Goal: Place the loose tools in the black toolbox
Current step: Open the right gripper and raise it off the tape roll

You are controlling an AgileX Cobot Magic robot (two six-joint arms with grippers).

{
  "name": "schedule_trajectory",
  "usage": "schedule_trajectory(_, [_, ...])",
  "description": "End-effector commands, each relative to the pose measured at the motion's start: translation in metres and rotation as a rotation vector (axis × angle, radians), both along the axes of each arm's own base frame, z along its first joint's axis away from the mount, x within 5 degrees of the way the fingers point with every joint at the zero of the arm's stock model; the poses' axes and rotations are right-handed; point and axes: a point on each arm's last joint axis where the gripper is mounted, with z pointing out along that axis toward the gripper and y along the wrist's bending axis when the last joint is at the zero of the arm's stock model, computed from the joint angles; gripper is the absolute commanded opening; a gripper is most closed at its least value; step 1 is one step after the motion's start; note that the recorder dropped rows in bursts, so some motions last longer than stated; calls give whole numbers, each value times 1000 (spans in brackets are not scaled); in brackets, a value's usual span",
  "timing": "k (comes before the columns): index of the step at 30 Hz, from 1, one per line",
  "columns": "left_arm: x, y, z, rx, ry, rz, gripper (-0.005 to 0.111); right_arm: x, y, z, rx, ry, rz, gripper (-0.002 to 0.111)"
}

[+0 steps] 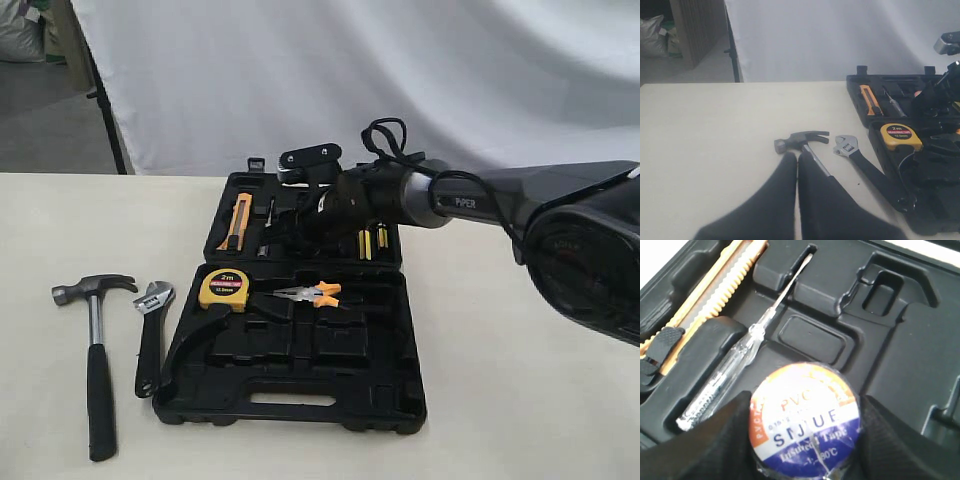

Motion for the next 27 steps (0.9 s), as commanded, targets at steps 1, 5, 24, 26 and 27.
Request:
schedule_trajectory(1, [0, 0, 0, -8, -3, -6, 1, -2, -1, -8, -25, 25, 5, 43])
schedule_trajectory(5, [0, 0, 0, -8, -3, -6, 1, -2, -1, -9, -27, 30, 3, 56])
schedule_trajectory(24, [0, 0, 0, -8, -3, -6, 1, -4, -13, 78, 12, -62, -8, 96])
schedule_trajectory(26, [0, 0, 0, -8, -3, -6, 1, -5, -13, 80, -10, -84, 25, 83])
schedule_trajectory(27, [0, 0, 0, -8, -3, -6, 1, -5, -11, 76, -32, -93, 52, 63])
